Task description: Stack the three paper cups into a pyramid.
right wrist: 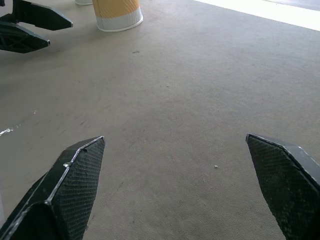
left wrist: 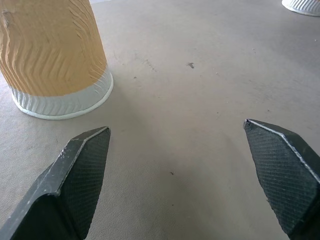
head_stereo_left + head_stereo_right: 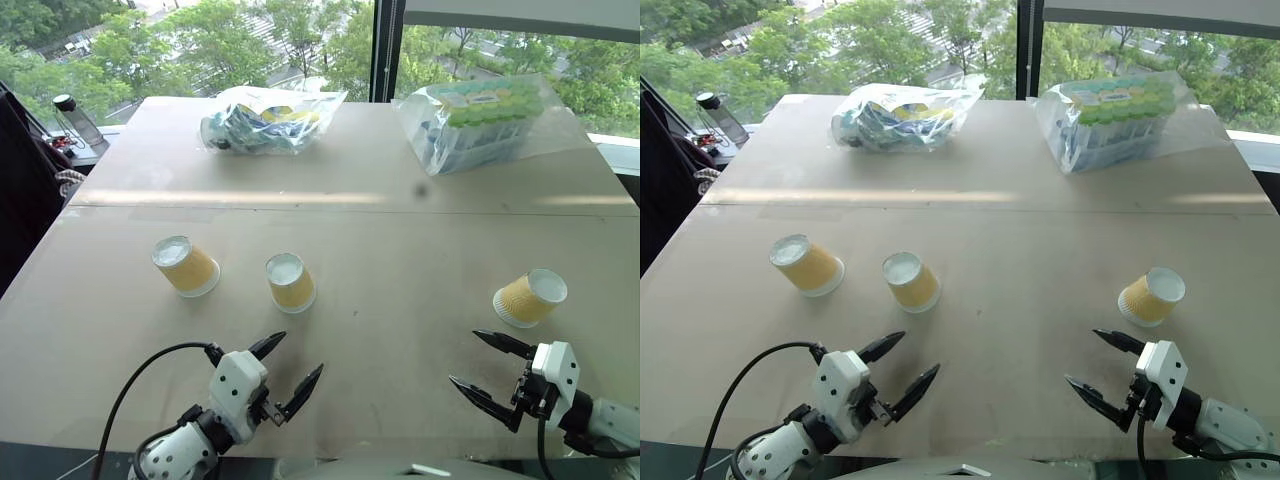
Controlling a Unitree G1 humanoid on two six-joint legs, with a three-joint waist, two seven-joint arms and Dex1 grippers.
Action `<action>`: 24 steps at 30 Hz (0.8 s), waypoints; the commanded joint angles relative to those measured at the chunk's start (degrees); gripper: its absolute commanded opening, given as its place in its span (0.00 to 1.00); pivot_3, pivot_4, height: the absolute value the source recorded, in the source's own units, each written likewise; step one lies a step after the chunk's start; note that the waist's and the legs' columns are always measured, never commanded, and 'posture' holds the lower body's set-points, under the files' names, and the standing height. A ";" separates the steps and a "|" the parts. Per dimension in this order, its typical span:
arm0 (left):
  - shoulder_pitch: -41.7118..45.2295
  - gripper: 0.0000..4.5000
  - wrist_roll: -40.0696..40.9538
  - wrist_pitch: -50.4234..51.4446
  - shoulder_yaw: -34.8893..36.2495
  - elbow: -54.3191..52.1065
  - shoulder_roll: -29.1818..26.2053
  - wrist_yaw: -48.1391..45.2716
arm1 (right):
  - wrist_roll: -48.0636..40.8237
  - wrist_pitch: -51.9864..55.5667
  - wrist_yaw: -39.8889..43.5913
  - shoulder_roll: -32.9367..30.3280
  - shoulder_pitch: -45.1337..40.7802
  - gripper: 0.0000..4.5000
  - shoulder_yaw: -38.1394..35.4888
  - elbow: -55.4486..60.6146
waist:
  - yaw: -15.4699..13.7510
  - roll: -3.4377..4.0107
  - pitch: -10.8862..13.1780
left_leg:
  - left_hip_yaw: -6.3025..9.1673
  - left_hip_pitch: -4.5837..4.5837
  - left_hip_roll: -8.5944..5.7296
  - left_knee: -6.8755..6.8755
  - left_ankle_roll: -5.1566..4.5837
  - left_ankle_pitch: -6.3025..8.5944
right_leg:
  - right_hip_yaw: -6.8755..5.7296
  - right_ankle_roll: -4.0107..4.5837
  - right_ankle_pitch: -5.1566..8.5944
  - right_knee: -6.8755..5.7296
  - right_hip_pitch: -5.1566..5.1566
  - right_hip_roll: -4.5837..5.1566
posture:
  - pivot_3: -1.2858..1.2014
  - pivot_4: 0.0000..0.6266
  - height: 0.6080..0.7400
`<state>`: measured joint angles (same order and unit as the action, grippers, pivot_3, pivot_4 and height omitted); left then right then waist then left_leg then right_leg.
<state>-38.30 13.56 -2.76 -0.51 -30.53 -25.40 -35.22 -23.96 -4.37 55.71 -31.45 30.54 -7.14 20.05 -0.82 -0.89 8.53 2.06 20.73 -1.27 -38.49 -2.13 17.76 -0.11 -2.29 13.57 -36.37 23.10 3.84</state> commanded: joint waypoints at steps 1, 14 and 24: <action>0.44 0.98 1.11 0.91 0.53 -2.87 -0.72 -0.13 | -0.25 0.03 -0.86 -0.05 0.33 1.00 -0.17 1.97 | 0.00 -0.02 0.01 | 0.00 0.00 0.00 0.00 0.00 0.00 | 0.00 0.00 0.00 0.00 0.00 0.00 | 0.52 0.24 1.00; -0.28 0.98 2.17 1.07 1.55 -2.90 -0.61 -0.12 | -0.41 -0.73 -0.69 -0.07 -0.40 1.00 0.24 0.57 | 0.00 -0.05 0.03 | 0.01 -0.01 0.00 0.00 0.00 0.00 | 0.00 0.01 -0.01 0.00 0.00 -0.01 | 0.52 0.24 1.00; -1.64 0.98 4.05 -3.34 2.87 -3.11 2.95 1.54 | -2.35 -2.40 2.38 -0.27 -1.93 1.00 0.12 0.36 | -0.01 -0.07 0.04 | 0.01 -0.01 0.00 -0.01 0.00 0.00 | 0.00 0.01 -0.01 0.00 0.00 -0.01 | 0.52 0.24 1.00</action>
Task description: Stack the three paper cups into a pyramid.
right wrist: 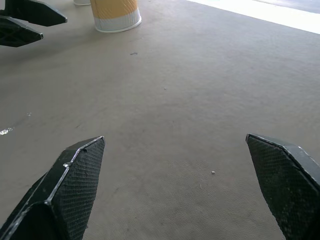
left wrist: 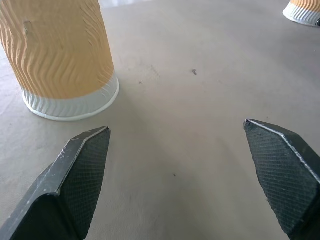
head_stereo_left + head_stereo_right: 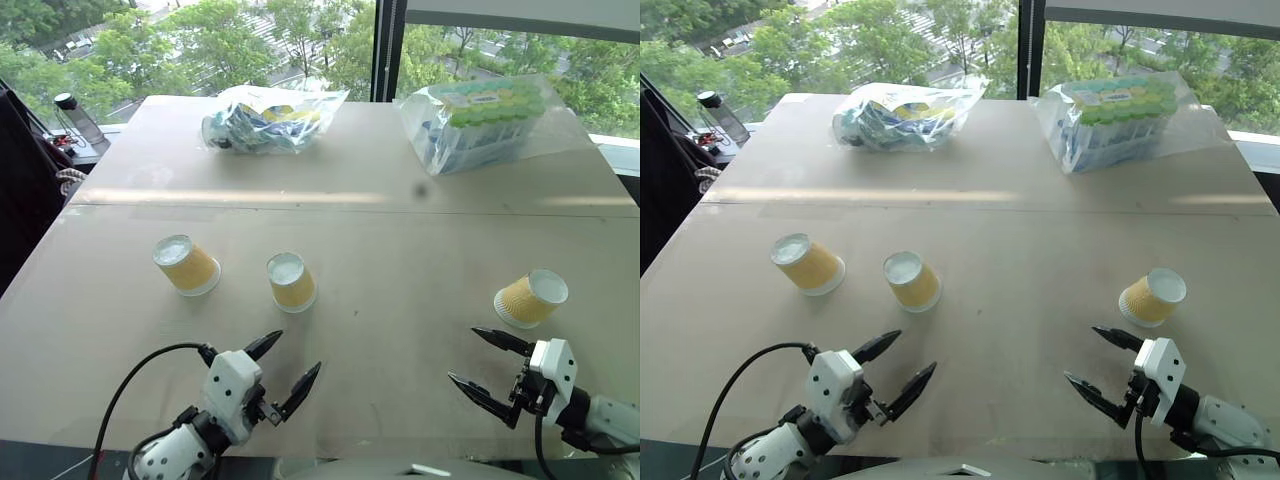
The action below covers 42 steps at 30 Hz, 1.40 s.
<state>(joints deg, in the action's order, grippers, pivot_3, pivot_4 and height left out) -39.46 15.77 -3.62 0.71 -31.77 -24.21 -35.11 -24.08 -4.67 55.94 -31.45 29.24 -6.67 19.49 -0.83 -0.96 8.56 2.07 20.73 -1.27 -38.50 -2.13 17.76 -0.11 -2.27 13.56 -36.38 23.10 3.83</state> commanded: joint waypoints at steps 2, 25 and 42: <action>-0.29 0.98 2.27 -3.09 2.28 -2.81 2.96 2.27 | -3.19 -2.88 3.39 -0.33 -1.09 1.00 -0.47 1.22 | 0.00 -0.02 0.01 | 0.00 0.00 0.00 0.00 0.00 0.00 | 0.00 0.00 0.00 0.00 0.00 0.00 | 0.52 0.24 1.00; 22.00 0.98 -7.65 -6.32 1.69 11.49 9.28 12.63 | -15.27 6.48 1.70 0.10 -11.16 1.00 0.62 13.02 | -0.06 -0.03 -0.04 | 0.02 -0.03 -0.03 -0.07 0.01 0.00 | -0.15 -0.20 -0.16 -0.09 -0.01 -0.04 | 0.52 0.24 1.00; 27.06 0.63 -3.48 -4.25 0.67 14.95 12.76 12.49 | -14.68 6.81 -0.01 0.33 -10.80 1.00 0.71 14.65 | -0.02 -0.03 -0.05 | 0.02 -0.03 -0.04 -0.13 0.01 -0.01 | -0.08 -0.21 -0.17 -0.14 -0.01 -0.03 | 0.52 0.24 1.00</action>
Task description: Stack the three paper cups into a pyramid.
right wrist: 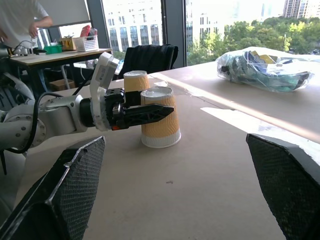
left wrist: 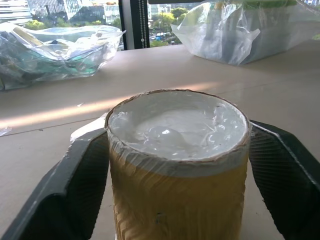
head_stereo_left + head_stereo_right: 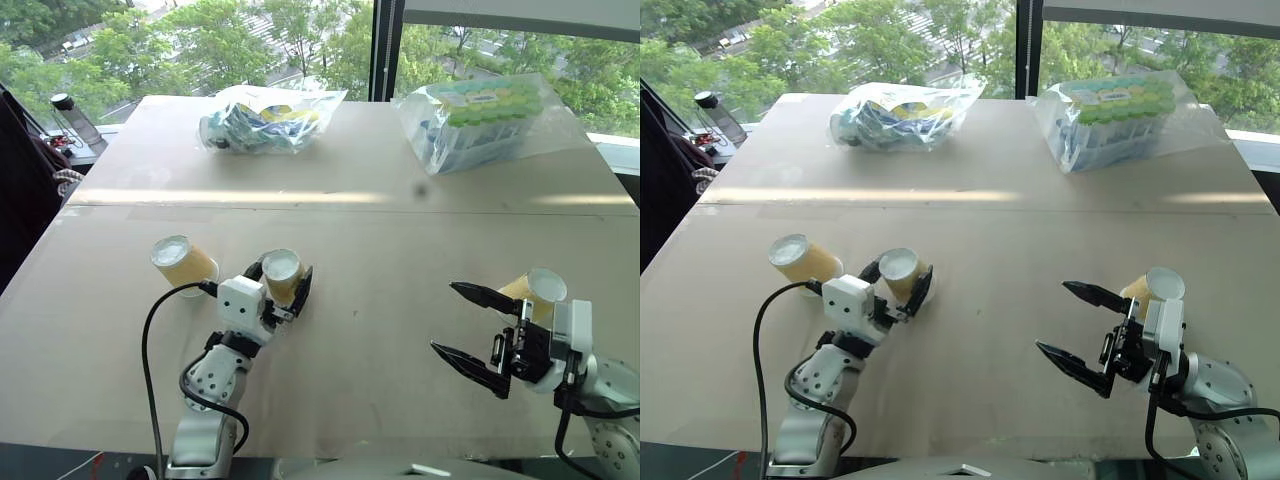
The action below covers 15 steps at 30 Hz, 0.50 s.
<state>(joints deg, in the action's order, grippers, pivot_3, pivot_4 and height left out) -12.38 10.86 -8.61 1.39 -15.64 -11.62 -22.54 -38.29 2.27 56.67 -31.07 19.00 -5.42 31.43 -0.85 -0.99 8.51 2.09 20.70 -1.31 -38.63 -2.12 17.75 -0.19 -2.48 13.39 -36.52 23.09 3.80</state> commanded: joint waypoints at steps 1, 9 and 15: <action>0.01 0.63 1.63 1.15 0.03 -1.18 0.12 -0.05 | -0.44 -0.07 -0.90 -0.03 -0.68 1.00 -0.47 2.76 | 0.00 0.01 -0.01 | 0.00 -0.01 0.00 0.00 0.00 0.00 | 0.01 0.00 0.00 -0.01 0.00 0.00 | 0.52 0.24 1.00; 4.96 0.63 5.05 8.56 -1.42 -1.64 -1.82 -3.10 | 0.49 -0.52 -2.84 0.55 -0.74 1.00 -0.49 2.93 | -0.20 0.03 -0.02 | 0.01 -0.01 -0.01 -0.08 0.00 0.00 | -0.08 0.00 0.00 -0.09 -0.01 -0.03 | 0.52 0.24 1.00; 18.01 0.63 3.65 14.12 -5.16 2.76 -1.62 -4.11 | 1.62 1.71 -8.35 1.73 -2.03 1.00 -0.83 3.13 | -0.22 -0.01 -0.01 | 0.06 0.03 -0.08 -0.24 0.01 -0.01 | -0.15 -0.01 0.00 -0.20 -0.01 -0.23 | 0.52 0.24 1.00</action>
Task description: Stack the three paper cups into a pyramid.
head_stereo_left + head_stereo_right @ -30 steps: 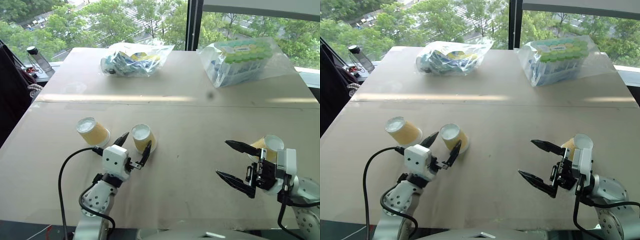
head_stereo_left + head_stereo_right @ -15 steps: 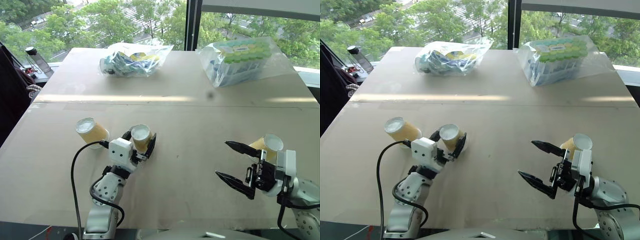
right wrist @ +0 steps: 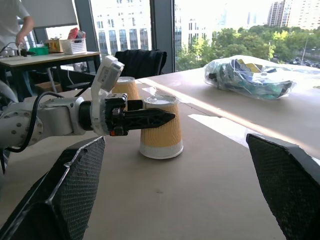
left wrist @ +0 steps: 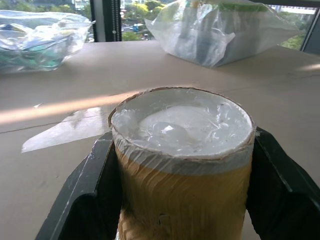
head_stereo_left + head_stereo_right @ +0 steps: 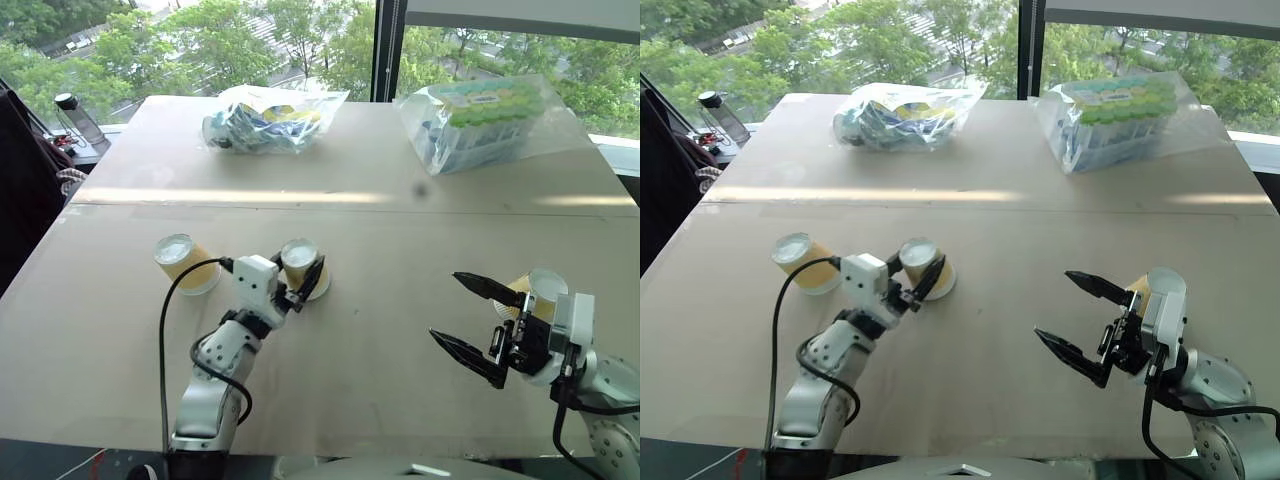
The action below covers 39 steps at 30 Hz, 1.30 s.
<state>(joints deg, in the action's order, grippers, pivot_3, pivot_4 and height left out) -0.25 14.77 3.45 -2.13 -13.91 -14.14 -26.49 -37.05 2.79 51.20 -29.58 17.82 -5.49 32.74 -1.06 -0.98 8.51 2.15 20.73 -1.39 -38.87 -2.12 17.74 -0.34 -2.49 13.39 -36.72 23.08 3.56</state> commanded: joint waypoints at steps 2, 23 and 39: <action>10.02 0.63 -1.08 3.16 -2.54 4.06 2.15 0.82 | 0.41 2.57 -5.14 0.67 -1.69 1.00 -0.68 2.20 | 0.08 0.00 -0.01 | 0.01 0.00 -0.01 -0.07 0.00 0.00 | 0.00 0.00 0.00 -0.04 -0.01 0.00 | 0.52 0.24 1.00; 17.65 0.97 -2.12 1.24 -3.88 11.96 5.69 -2.41 | 4.90 5.59 -12.35 2.06 -2.45 1.00 -0.59 3.16 | 0.29 0.01 -0.02 | -0.01 0.05 -0.04 -0.08 0.03 -0.01 | 0.07 -0.08 -0.04 -0.04 0.03 0.03 | 0.52 0.24 1.00; 4.71 0.99 18.44 15.74 0.24 -16.72 -16.86 -23.34 | 7.33 -4.37 -13.08 4.54 3.82 1.00 -10.78 1.90 | 0.23 0.15 0.05 | -0.04 0.00 0.04 -0.07 0.03 0.00 | 0.30 -0.05 -0.03 -0.03 0.03 0.20 | 0.52 0.24 1.00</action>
<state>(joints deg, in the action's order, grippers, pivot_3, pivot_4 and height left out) 4.33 29.69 17.33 -2.72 -26.78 -29.06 -46.04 -29.45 -0.20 38.96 -25.40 21.23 -14.25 33.49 -0.83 -0.83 8.56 2.13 20.76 -1.35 -38.94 -2.09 17.74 -0.06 -2.54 13.36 -36.74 23.11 3.76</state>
